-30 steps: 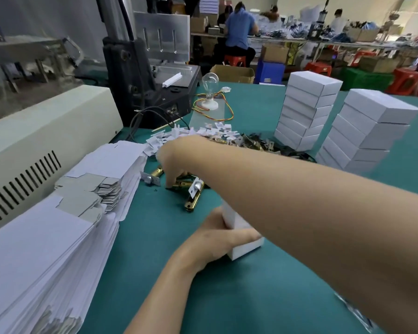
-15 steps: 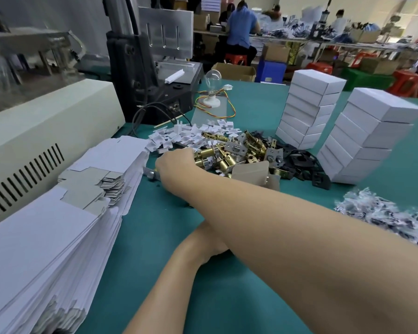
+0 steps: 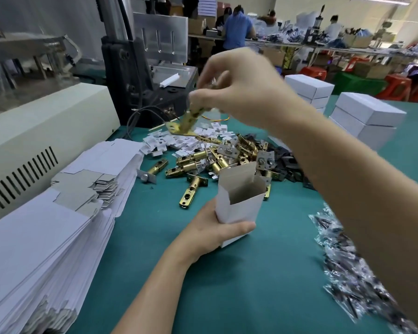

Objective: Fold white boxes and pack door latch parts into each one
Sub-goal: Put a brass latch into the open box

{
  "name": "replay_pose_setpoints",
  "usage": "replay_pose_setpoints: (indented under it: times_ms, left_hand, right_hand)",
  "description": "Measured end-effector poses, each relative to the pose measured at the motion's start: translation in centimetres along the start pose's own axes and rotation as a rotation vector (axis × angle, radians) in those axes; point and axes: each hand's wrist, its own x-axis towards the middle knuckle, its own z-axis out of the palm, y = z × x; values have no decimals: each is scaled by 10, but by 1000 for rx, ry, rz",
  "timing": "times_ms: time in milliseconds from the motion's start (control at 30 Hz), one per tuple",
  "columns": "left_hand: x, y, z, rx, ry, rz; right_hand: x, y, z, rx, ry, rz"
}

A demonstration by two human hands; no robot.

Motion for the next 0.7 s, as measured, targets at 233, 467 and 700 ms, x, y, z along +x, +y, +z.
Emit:
replay_pose_setpoints:
  times_ms: [233, 467, 700]
  left_hand:
    - [-4, 7, -1, -46, 6, -2]
    - [-2, 2, -3, -51, 16, 4]
    - [-2, 0, -3, -36, -7, 12]
  right_hand:
    - [-75, 49, -45, 380, -101, 275]
    - [-100, 74, -47, 522, 66, 331]
    - [-109, 76, -33, 333, 28, 354]
